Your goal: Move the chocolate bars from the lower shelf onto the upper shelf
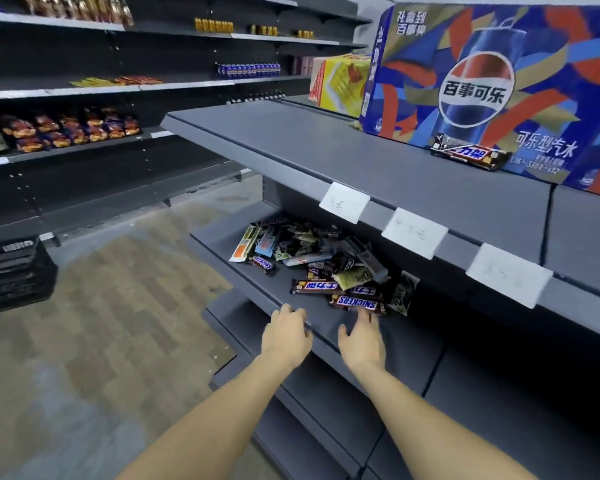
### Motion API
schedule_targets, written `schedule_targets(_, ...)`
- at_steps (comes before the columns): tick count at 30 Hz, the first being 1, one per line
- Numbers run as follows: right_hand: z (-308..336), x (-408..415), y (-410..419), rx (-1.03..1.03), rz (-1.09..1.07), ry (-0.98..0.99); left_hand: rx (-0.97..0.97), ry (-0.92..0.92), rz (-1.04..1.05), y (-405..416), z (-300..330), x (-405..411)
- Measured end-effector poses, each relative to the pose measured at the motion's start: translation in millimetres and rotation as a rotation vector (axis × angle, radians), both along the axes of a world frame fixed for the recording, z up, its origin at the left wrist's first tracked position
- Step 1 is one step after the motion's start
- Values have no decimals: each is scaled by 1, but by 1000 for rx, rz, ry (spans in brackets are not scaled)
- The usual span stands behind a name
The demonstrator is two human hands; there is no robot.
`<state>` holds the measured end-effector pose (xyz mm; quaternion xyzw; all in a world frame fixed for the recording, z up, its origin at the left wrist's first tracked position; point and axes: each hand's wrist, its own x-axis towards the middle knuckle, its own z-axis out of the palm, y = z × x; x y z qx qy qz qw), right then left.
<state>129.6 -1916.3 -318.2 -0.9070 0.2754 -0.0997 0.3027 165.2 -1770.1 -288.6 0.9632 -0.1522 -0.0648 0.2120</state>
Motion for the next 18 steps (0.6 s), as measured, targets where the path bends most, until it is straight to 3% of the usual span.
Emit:
schedule_targets(8,-4,61,12,42,-415,-8,-43,-64,-222,-8,-16,90)
schedule_targets(13,-7,66,10,-23,-371,72,-12,-83,-314,-14,-24,116)
schedule_targets(18,-16,54,6,-80,-307,24,-3,-96,-330,-18,-22,127)
